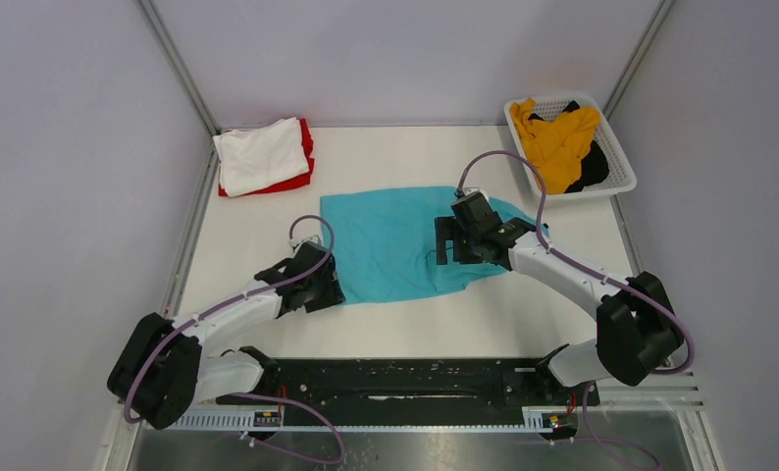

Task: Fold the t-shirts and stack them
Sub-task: Flatten out the tshirt

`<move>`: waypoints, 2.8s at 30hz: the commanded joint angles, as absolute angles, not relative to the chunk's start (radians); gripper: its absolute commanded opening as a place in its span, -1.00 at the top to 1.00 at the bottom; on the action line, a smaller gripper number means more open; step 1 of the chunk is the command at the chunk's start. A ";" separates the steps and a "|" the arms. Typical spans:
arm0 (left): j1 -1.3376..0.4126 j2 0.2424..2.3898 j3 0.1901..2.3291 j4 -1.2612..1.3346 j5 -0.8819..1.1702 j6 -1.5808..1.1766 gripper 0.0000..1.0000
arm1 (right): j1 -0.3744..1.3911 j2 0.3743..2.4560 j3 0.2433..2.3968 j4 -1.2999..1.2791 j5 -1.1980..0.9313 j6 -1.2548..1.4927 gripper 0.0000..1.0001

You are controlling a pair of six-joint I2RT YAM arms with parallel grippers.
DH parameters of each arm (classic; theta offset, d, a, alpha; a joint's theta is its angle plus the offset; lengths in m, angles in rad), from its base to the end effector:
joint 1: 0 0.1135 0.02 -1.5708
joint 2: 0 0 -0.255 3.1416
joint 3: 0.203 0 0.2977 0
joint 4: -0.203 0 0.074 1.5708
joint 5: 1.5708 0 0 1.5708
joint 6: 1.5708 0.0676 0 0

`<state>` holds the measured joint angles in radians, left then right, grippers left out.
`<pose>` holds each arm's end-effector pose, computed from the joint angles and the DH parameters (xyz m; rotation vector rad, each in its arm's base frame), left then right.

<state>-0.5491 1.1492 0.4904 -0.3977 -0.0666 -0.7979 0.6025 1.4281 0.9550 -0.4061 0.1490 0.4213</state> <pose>0.2178 -0.1280 0.0920 -0.3552 2.6515 -0.3691 0.3027 0.1960 0.1780 -0.1564 2.4510 0.2735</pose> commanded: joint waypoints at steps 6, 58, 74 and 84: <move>-0.592 1.341 0.559 -0.319 -0.057 -0.784 0.67 | 0.679 1.491 0.979 -0.408 0.179 0.414 -0.91; -0.591 1.106 0.532 -0.389 -0.299 -0.756 1.00 | 0.757 1.720 0.998 -0.369 0.149 0.443 0.36; -0.580 1.096 0.545 -0.414 -0.355 -0.752 1.00 | 0.728 1.555 0.974 -0.514 0.453 0.465 0.97; -0.544 1.003 0.647 -0.431 -0.374 -0.730 1.00 | 0.547 1.284 0.923 -0.521 0.631 0.393 1.00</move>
<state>-0.5610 1.0790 0.5392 -0.4339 -0.3229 -0.7551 0.6010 1.4265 0.9081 -0.4984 0.4610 0.4473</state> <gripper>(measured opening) 0.013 0.060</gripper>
